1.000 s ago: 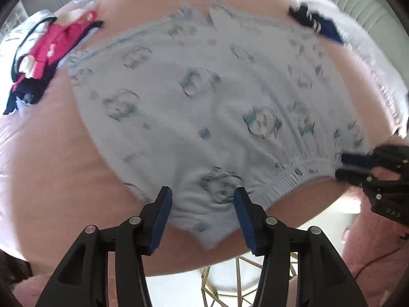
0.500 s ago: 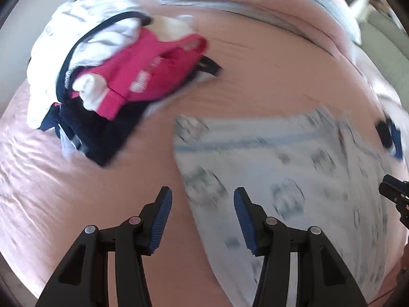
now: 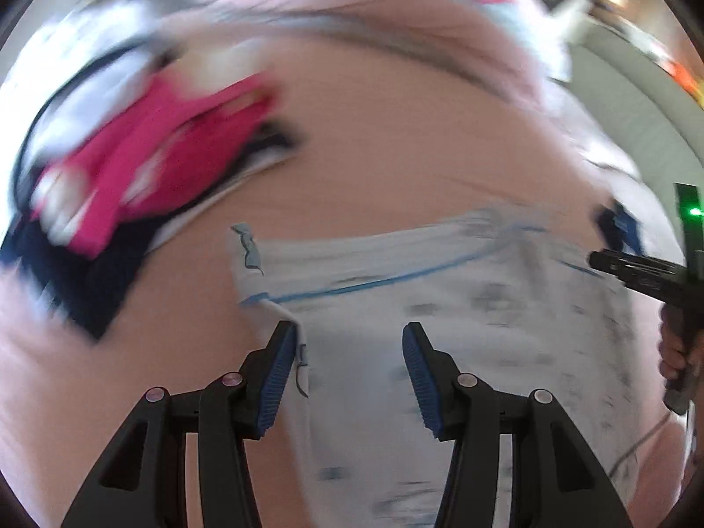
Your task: Fold clothes
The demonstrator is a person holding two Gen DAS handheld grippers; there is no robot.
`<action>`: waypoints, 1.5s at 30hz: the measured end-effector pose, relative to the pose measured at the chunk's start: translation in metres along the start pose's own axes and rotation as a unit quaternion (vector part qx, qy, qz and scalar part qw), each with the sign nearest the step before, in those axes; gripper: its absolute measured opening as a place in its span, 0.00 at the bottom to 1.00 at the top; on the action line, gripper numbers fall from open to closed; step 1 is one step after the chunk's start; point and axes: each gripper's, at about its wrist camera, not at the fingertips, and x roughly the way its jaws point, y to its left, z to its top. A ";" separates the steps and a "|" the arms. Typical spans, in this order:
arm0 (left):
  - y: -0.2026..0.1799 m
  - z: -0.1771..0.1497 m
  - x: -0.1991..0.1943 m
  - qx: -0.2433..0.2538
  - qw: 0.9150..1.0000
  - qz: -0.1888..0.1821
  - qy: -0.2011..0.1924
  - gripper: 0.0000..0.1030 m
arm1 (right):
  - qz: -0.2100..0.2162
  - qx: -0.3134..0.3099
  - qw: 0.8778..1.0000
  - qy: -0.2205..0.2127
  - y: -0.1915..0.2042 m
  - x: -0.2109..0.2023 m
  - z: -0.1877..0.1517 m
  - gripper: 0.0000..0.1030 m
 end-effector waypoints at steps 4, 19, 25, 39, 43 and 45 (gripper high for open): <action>-0.065 0.020 0.025 0.069 0.996 -0.061 0.010 0.46 | -0.030 0.090 0.995 -0.029 -0.071 -0.031 -0.050 0.39; -0.170 0.052 0.098 0.121 0.992 -0.039 0.019 0.36 | 0.043 0.137 0.989 -0.027 -0.123 0.013 -0.064 0.03; -0.158 0.051 0.080 0.103 0.993 -0.058 0.002 0.36 | 0.004 0.151 0.988 -0.028 -0.142 0.001 -0.090 0.04; 0.040 -0.013 -0.001 -0.055 0.991 0.121 0.012 0.36 | -0.090 0.010 0.990 -0.108 -0.032 -0.041 -0.030 0.24; 0.071 -0.033 -0.005 -0.094 0.991 0.097 0.008 0.36 | -0.182 -0.008 0.980 -0.085 -0.008 -0.034 -0.018 0.24; 0.078 -0.033 0.000 -0.105 0.990 0.088 0.014 0.36 | -0.124 -0.006 0.989 -0.083 -0.006 -0.031 -0.011 0.24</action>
